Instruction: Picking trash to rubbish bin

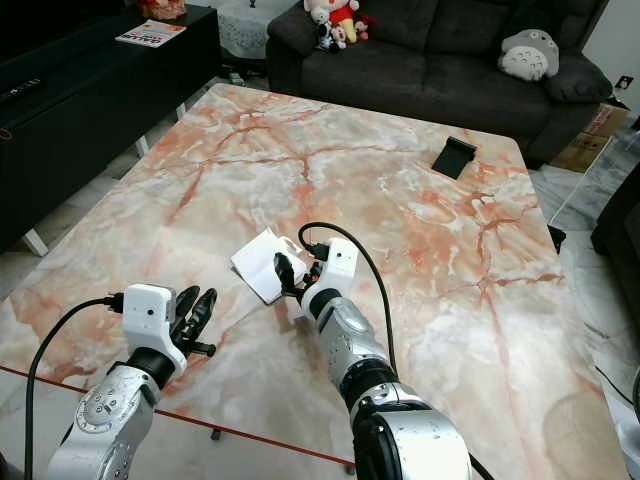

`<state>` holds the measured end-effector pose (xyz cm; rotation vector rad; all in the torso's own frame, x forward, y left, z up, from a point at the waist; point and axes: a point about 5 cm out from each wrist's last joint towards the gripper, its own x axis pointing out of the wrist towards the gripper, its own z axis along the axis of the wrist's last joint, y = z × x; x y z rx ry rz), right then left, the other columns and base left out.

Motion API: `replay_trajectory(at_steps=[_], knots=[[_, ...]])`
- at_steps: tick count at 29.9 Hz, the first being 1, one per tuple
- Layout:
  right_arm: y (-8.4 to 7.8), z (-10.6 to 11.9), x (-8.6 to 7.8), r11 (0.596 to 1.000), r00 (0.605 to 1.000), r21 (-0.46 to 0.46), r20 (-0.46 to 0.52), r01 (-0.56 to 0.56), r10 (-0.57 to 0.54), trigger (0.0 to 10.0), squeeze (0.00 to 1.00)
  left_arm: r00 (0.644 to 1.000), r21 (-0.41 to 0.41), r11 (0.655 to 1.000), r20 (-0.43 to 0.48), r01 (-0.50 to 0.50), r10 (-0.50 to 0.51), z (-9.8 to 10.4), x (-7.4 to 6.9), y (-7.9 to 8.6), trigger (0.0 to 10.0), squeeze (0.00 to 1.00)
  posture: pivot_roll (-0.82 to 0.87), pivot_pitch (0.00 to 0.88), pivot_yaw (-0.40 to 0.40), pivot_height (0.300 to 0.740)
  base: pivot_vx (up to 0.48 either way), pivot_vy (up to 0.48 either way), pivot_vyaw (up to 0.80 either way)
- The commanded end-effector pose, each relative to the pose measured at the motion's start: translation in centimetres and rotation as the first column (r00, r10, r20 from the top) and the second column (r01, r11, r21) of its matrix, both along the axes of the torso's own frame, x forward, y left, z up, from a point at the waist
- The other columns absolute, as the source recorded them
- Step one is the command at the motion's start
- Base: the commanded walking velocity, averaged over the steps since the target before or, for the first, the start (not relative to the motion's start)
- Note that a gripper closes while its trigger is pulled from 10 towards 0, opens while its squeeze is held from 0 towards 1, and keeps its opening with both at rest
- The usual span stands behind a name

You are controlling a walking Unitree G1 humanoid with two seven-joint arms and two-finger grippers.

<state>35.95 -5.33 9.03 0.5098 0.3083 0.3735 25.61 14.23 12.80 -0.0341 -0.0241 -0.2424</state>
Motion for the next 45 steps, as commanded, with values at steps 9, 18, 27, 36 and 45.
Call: replay_trajectory(at_steps=[9, 18, 27, 36, 45], knots=[[3.7, -0.6, -1.7, 0.992, 0.996, 0.092, -0.023, -0.085, 0.087, 0.0, 0.0, 1.0, 0.0, 1.0, 0.013, 0.025, -0.025, 0.5, 0.1, -0.4, 10.0, 0.0, 0.11, 0.132, -0.111, 0.74, 0.0, 0.0, 0.0], [4.0, -1.2, -2.2, 0.99, 0.993, 0.095, -0.036, -0.108, 0.112, 0.0, 0.0, 0.999, 0.002, 0.999, 0.011, 0.034, -0.034, 0.5, 0.2, -0.5, 10.0, 0.0, 0.11, 0.131, -0.106, 0.74, 0.0, 0.0, 0.0], [3.9, -2.2, -2.8, 0.989, 0.99, 0.087, -0.064, -0.117, 0.122, 0.0, 0.0, 0.999, 0.005, 0.999, 0.006, 0.041, -0.041, 0.4, 0.2, -0.5, 10.0, 0.0, 0.11, 0.13, -0.103, 0.74, 0.0, 0.0, 0.0], [3.9, -1.9, -2.7, 0.99, 0.992, 0.093, -0.059, -0.109, 0.115, 0.0, 0.0, 0.999, 0.01, 0.999, 0.009, 0.042, -0.042, 0.5, 0.4, -0.5, 10.0, 0.0, 0.11, 0.123, -0.099, 0.74, 0.0, 0.0, 0.0], [3.5, -0.5, -1.7, 0.991, 0.998, 0.12, -0.008, -0.067, 0.068, 0.0, 0.0, 1.0, 0.011, 1.0, 0.015, 0.014, -0.015, 0.3, 0.9, -0.1, 10.0, 0.0, 0.1, 0.102, -0.087, 0.74, 0.0, 0.0, 0.0]])
